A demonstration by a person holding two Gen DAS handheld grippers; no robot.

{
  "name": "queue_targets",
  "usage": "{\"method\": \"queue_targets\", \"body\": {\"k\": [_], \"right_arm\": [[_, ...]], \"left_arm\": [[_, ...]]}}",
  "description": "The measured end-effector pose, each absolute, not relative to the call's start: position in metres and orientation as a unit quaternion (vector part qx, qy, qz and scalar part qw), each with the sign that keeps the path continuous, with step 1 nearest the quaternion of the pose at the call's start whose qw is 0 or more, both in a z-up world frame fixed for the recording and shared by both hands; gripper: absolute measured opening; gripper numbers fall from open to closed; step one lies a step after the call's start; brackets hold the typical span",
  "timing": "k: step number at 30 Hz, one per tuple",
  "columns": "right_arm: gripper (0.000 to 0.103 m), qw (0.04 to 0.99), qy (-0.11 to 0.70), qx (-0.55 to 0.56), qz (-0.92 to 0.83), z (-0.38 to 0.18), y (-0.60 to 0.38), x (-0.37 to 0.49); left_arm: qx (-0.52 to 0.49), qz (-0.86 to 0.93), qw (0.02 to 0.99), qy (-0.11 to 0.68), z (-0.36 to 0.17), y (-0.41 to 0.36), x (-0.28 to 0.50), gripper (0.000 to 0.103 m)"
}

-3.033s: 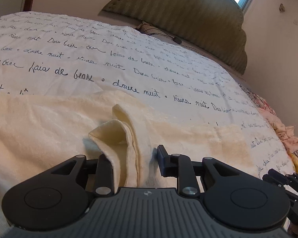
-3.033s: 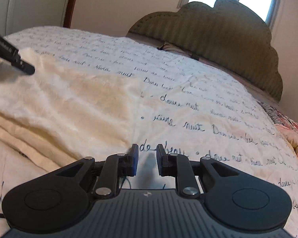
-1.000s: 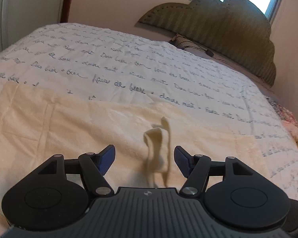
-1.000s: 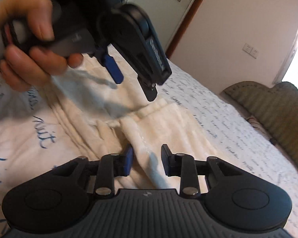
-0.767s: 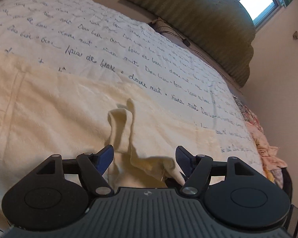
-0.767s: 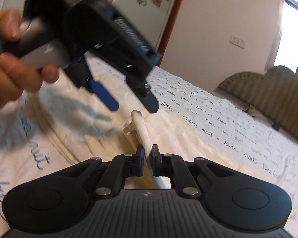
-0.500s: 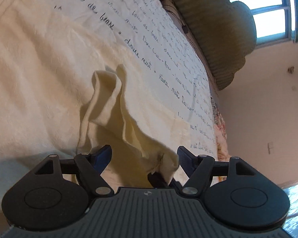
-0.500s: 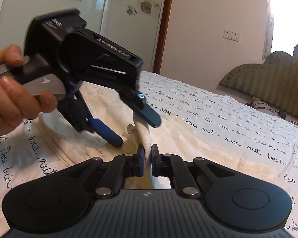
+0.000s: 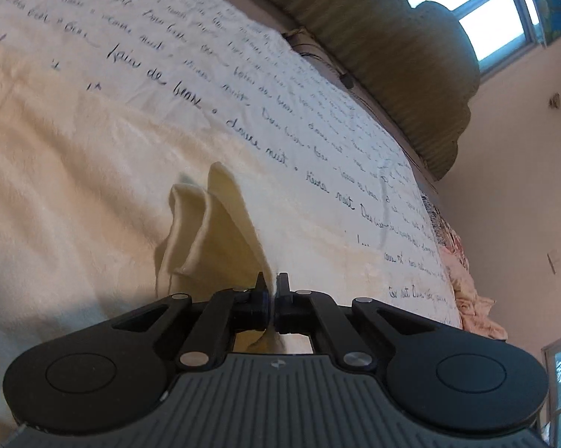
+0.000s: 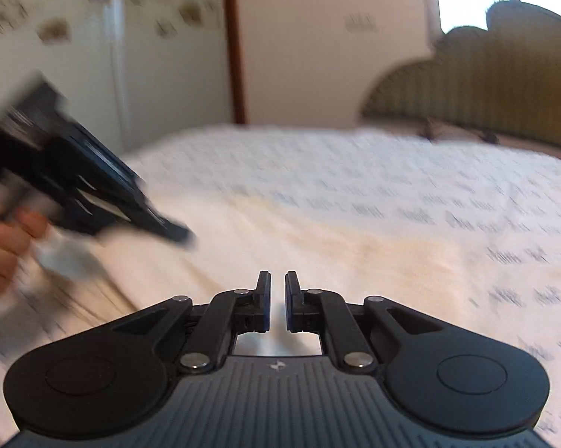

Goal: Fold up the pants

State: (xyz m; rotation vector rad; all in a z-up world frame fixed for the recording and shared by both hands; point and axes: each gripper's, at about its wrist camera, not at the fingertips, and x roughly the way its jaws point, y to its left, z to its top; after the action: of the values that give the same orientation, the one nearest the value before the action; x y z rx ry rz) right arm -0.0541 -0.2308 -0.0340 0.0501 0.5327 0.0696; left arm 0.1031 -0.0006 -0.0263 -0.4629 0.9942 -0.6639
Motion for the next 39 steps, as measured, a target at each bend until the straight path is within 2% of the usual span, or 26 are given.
{"method": "queue_targets", "body": {"k": [2, 4, 7, 11, 14, 16, 20, 24, 30, 33, 35, 39], "right_arm": [[0.007, 0.95, 0.309, -0.013, 0.05, -0.048, -0.226, -0.055], [0.008, 0.951, 0.305, -0.027, 0.049, -0.049, -0.22, -0.061], [0.008, 0.957, 0.288, -0.006, 0.043, -0.043, -0.222, -0.055], [0.009, 0.963, 0.266, -0.009, 0.048, -0.032, -0.212, -0.039], [0.015, 0.954, 0.293, -0.023, 0.058, -0.043, -0.2, -0.019], [0.016, 0.95, 0.304, -0.051, 0.053, -0.053, -0.193, -0.013], [0.017, 0.95, 0.299, -0.073, 0.059, -0.038, -0.187, -0.005], [0.017, 0.949, 0.286, -0.106, 0.081, -0.019, -0.177, 0.035], [0.017, 0.928, 0.349, -0.077, 0.106, -0.043, -0.181, 0.106], [0.018, 0.938, 0.332, -0.05, 0.086, -0.035, -0.189, 0.096], [0.018, 0.944, 0.319, -0.061, 0.065, -0.03, -0.19, 0.08], [0.018, 0.951, 0.302, -0.042, 0.06, -0.025, -0.195, 0.038]], "left_arm": [[-0.188, -0.311, 0.81, 0.46, -0.025, 0.001, 0.095, 0.003], [-0.165, -0.289, 0.818, 0.469, -0.037, 0.003, 0.096, 0.003], [-0.181, -0.276, 0.803, 0.496, -0.059, 0.008, 0.105, 0.005], [-0.179, -0.278, 0.806, 0.491, -0.061, 0.013, 0.106, 0.008], [-0.176, -0.277, 0.808, 0.49, -0.063, 0.013, 0.105, 0.012], [-0.165, -0.276, 0.813, 0.485, -0.063, 0.012, 0.103, 0.015], [-0.14, -0.271, 0.826, 0.474, -0.059, 0.004, 0.097, 0.015], [-0.12, -0.262, 0.837, 0.466, -0.056, -0.003, 0.091, 0.015], [-0.09, -0.253, 0.848, 0.457, -0.053, -0.01, 0.084, 0.015], [-0.081, -0.253, 0.85, 0.454, -0.052, -0.011, 0.082, 0.016], [-0.081, -0.256, 0.85, 0.453, -0.051, -0.012, 0.081, 0.021], [-0.086, -0.262, 0.846, 0.456, -0.049, -0.011, 0.081, 0.021]]}}
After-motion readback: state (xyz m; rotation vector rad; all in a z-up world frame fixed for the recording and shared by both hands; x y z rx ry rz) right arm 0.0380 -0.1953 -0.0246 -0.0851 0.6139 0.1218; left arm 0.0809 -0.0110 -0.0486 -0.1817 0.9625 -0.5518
